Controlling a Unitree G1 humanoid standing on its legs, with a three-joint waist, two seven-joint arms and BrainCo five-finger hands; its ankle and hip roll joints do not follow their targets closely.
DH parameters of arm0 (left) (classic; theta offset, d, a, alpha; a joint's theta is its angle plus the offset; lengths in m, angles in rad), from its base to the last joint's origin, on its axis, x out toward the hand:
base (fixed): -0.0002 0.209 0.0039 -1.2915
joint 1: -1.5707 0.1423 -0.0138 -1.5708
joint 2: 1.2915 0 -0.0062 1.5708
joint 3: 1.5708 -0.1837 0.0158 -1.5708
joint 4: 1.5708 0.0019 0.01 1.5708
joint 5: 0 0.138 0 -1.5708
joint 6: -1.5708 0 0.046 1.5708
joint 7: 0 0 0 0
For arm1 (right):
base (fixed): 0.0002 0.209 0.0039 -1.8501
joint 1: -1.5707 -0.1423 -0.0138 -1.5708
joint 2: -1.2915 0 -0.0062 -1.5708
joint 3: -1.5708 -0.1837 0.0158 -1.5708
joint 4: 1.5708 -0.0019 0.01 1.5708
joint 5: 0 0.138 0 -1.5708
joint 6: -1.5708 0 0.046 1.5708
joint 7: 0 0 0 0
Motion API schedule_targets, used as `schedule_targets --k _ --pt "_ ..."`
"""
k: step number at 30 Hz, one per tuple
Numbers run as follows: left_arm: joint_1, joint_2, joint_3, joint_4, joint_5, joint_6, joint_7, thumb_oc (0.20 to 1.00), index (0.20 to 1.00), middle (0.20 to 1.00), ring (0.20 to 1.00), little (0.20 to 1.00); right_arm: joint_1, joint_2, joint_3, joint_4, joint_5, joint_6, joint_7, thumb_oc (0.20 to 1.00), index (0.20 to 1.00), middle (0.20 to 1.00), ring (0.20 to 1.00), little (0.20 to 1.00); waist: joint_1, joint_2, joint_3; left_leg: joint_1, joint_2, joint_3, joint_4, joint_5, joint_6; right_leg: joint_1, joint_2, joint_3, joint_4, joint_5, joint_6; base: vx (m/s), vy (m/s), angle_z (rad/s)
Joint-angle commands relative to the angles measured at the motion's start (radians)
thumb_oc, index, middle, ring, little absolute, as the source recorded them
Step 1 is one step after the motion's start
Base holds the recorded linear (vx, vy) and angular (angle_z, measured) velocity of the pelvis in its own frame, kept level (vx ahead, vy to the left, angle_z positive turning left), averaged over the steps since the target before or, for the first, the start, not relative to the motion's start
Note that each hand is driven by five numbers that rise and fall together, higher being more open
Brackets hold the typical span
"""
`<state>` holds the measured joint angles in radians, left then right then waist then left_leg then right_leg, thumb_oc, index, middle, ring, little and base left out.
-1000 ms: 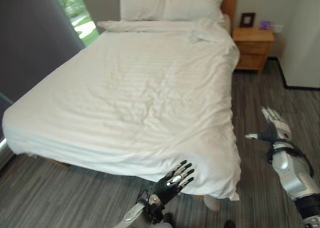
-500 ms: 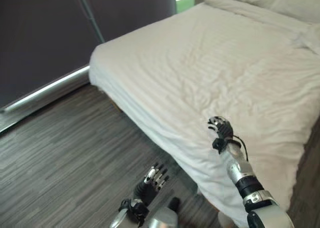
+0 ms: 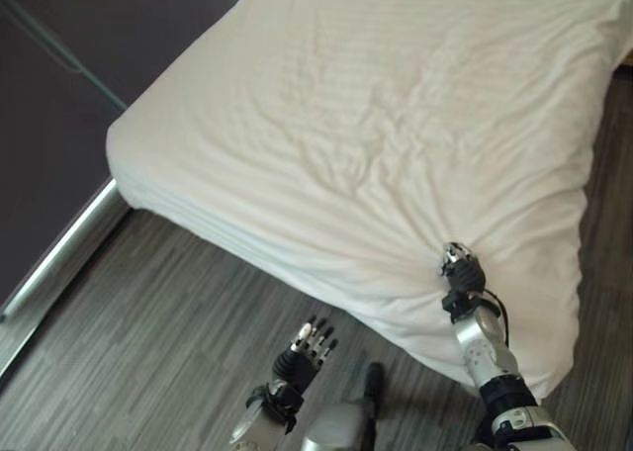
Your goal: Making the bed.
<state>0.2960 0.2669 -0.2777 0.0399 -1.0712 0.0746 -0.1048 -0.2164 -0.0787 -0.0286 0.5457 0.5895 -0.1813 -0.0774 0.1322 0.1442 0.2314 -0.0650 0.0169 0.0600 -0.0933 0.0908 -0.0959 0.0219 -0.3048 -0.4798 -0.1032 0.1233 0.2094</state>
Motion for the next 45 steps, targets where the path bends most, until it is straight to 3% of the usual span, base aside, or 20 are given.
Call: schedule_targets --k 1,10,17,18,19,23,25,26,27,29,30,31,36,39,40,41,42,43,44,45 --pt "-0.051 -0.034 -0.031 -0.046 0.053 -0.029 -0.017 1.0 1.0 1.0 1.0 1.0 0.229 -0.175 -0.191 0.212 -0.011 0.062 -0.106 0.2 0.2 0.2 0.2 0.2 -0.048 0.049 0.024 -0.025 0.022 0.026 0.006 -0.005 -0.011 0.088 0.02 0.026 0.016 -0.107 -0.011 0.0 -0.006 -0.33" --pt "-0.075 -0.056 -0.104 -0.033 0.074 -0.03 -0.019 1.0 1.0 1.0 1.0 1.0 0.271 -0.154 -0.175 0.329 -0.014 0.082 -0.104 0.2 0.2 0.2 0.2 0.2 -0.118 0.05 0.032 0.02 0.03 0.047 0.006 -0.021 -0.007 0.102 0.03 0.063 0.016 -0.114 -0.018 0.0 -0.013 -0.18" --pt "-0.127 -0.028 -0.116 -0.047 0.153 -0.062 0.015 1.0 1.0 1.0 1.0 1.0 0.282 -0.167 -0.152 0.283 -0.024 0.073 -0.117 0.2 0.2 0.2 0.2 0.2 -0.128 -0.017 0.017 0.027 0.037 0.039 0.006 -0.025 -0.005 0.113 0.04 0.062 0.016 -0.107 -0.018 -0.01 -0.036 -0.09" --pt "-0.14 -0.018 -0.12 -0.056 0.188 -0.067 0.018 1.0 1.0 1.0 1.0 1.0 0.291 -0.167 -0.127 0.226 -0.057 0.074 -0.122 0.821 0.821 0.821 0.821 0.821 -0.133 -0.033 0.016 0.027 0.036 0.038 0.006 -0.025 -0.004 0.109 0.043 0.063 0.016 -0.102 -0.017 -0.02 -0.036 0.08" --pt "-0.159 0.001 -0.121 -0.07 0.257 -0.085 0.028 1.0 1.0 1.0 1.0 1.0 0.295 -0.172 -0.106 0.19 -0.09 0.076 -0.124 1.0 1.0 1.0 1.0 1.0 -0.137 -0.044 0.014 0.025 0.038 0.044 0.006 -0.025 -0.004 0.102 0.047 0.069 0.016 -0.097 -0.016 -0.02 -0.027 0.1" --pt "-0.228 0.08 -0.094 -0.158 0.434 -0.119 0.047 1.0 1.0 1.0 1.0 1.0 0.293 -0.2 -0.009 0.023 -0.232 0.079 -0.128 1.0 1.0 1.0 1.0 1.0 -0.123 -0.079 0.023 0.036 0.072 0.105 0.006 -0.021 0.001 0.06 0.069 0.079 0.072 -0.087 -0.017 -0.1 -0.041 -0.17" --pt "-0.24 0.11 -0.068 -0.197 0.486 -0.135 0.048 1.0 1.0 1.0 1.0 1.0 0.281 -0.22 0.015 -0.026 -0.289 0.083 -0.129 1.0 1.0 1.0 1.0 1.0 -0.09 -0.079 0.03 0.043 0.101 0.156 0.006 -0.018 0.004 0.042 0.055 0.022 0.144 -0.103 -0.02 -0.17 -0.002 -0.81" --pt "-0.246 0.144 -0.024 -0.247 0.588 -0.168 0.069 1.0 1.0 1.0 1.0 1.0 0.268 -0.225 0.026 -0.087 -0.32 0.068 -0.123 1.0 1.0 1.0 1.0 1.0 -0.036 -0.081 0.028 0.057 0.129 0.23 0.006 -0.02 0.01 0.047 0.014 -0.089 0.252 -0.132 -0.023 -0.23 -0.072 -0.92" --pt "-0.247 0.164 0.01 -0.266 0.686 -0.19 0.112 1.0 1.0 1.0 1.0 1.0 0.263 -0.238 0.047 -0.157 -0.362 0.058 -0.106 1.0 1.0 1.0 1.0 1.0 0.002 -0.096 0.012 0.066 0.145 0.269 0.012 -0.029 0.005 0.095 -0.022 -0.133 0.288 -0.149 -0.006 -0.23 -0.068 -0.95" --pt "-0.245 0.176 0.025 -0.266 0.765 -0.195 0.147 1.0 1.0 1.0 1.0 1.0 0.265 -0.245 0.06 -0.195 -0.399 0.055 -0.104 1.0 1.0 1.0 1.0 1.0 0.015 -0.113 0.004 0.07 0.145 0.293 0.014 -0.023 0.006 0.114 -0.026 -0.128 0.275 -0.138 0.002 -0.12 -0.112 -1.12" --pt "-0.243 0.181 0.043 -0.266 0.821 -0.194 0.18 1.0 1.0 1.0 1.0 1.0 0.265 -0.264 0.066 -0.227 -0.437 0.054 -0.107 1.0 1.0 1.0 1.0 1.0 0.023 -0.124 -0.007 0.065 0.147 0.305 0.016 -0.015 0.006 0.13 -0.02 -0.129 0.254 -0.134 0.008 -0.21 -0.263 -1.07" --pt "-0.231 0.176 0.07 -0.231 0.922 -0.185 0.24 1.0 1.0 1.0 1.0 1.0 0.283 -0.301 0.083 -0.323 -0.505 0.047 -0.099 1.0 1.0 1.0 1.0 1.0 0.021 -0.138 -0.02 0.062 0.176 0.327 0.019 0.023 -0.015 0.161 0.033 -0.115 0.155 -0.161 -0.002 -0.21 -0.276 -0.65" --pt "-0.21 0.135 0.078 -0.186 0.987 -0.159 0.238 1.0 1.0 1.0 1.0 1.0 0.326 -0.368 0.094 -0.481 -0.513 0.065 -0.017 1.0 1.0 1.0 1.0 1.0 -0.007 -0.119 -0.016 0.067 0.235 0.347 0.033 0.087 -0.042 0.165 0.111 -0.079 0.038 -0.144 -0.032 -0.18 -0.195 -0.81" --pt "-0.186 0.105 0.084 -0.196 0.948 -0.173 0.213 1.0 1.0 1.0 1.0 1.0 0.369 -0.4 0.07 -0.565 -0.526 0.053 0.024 1.0 1.0 1.0 1.0 1.0 -0.026 -0.122 0.009 0.039 0.278 0.293 0.166 0.064 -0.053 0.162 0.16 -0.015 0.019 -0.174 -0.066 -0.08 -0.225 -0.99" --pt "-0.188 0.091 0.071 -0.201 0.908 -0.186 0.217 1.0 1.0 1.0 1.0 1.0 0.373 -0.412 0.075 -0.576 -0.536 0.047 0.029 1.0 1.0 1.0 1.0 1.0 -0.006 -0.127 0.039 0.018 0.231 0.093 0.255 0.038 -0.039 0.153 0.173 0.045 0.021 -0.177 -0.085 -0.04 -0.299 -1.11" --pt "-0.188 0.082 0.06 -0.204 0.895 -0.185 0.214 1.0 1.0 1.0 1.0 1.0 0.37 -0.412 0.083 -0.566 -0.535 0.049 0.036 1.0 1.0 1.0 1.0 1.0 0.005 -0.137 0.048 0.003 0.177 0.0 0.315 0.008 -0.03 0.151 0.177 0.079 0.02 -0.175 -0.094 -0.01 -0.208 -1.32" --pt "-0.189 0.082 0.06 -0.204 0.895 -0.186 0.214 1.0 1.0 1.0 1.0 1.0 0.37 -0.411 0.083 -0.566 -0.535 0.049 0.036 1.0 1.0 1.0 1.0 1.0 0.004 -0.138 0.047 -0.003 0.175 -0.001 0.319 0.009 -0.028 0.149 0.176 0.077 0.019 -0.172 -0.093 -0.04 -0.251 -1.77" --pt "-0.184 0.075 0.042 -0.207 0.848 -0.194 0.194 1.0 1.0 1.0 1.0 1.0 0.362 -0.411 0.093 -0.542 -0.522 0.049 0.048 1.0 1.0 1.0 1.0 1.0 0.021 -0.164 0.066 -0.046 0.081 -0.097 0.52 -0.047 -0.011 0.146 0.176 0.14 0.023 -0.169 -0.112 -0.06 -0.154 -1.86" --pt "-0.186 0.076 0.042 -0.206 0.848 -0.194 0.194 1.0 1.0 1.0 1.0 1.0 0.362 -0.411 0.092 -0.542 -0.521 0.049 0.048 1.0 1.0 1.0 1.0 1.0 0.021 -0.166 0.063 -0.053 0.079 -0.097 0.521 -0.044 -0.01 0.14 0.174 0.139 0.022 -0.165 -0.111 -0.05 -0.252 -1.82" --pt "-0.184 0.068 0.015 -0.199 0.775 -0.196 0.167 1.0 1.0 1.0 1.0 1.0 0.358 -0.416 0.099 -0.529 -0.522 0.052 0.05 1.0 1.0 1.0 1.0 1.0 0.031 -0.176 0.07 -0.075 0.03 -0.134 0.631 -0.067 0.0 0.142 0.175 0.174 0.022 -0.163 -0.119 0.01 -0.133 -1.23"
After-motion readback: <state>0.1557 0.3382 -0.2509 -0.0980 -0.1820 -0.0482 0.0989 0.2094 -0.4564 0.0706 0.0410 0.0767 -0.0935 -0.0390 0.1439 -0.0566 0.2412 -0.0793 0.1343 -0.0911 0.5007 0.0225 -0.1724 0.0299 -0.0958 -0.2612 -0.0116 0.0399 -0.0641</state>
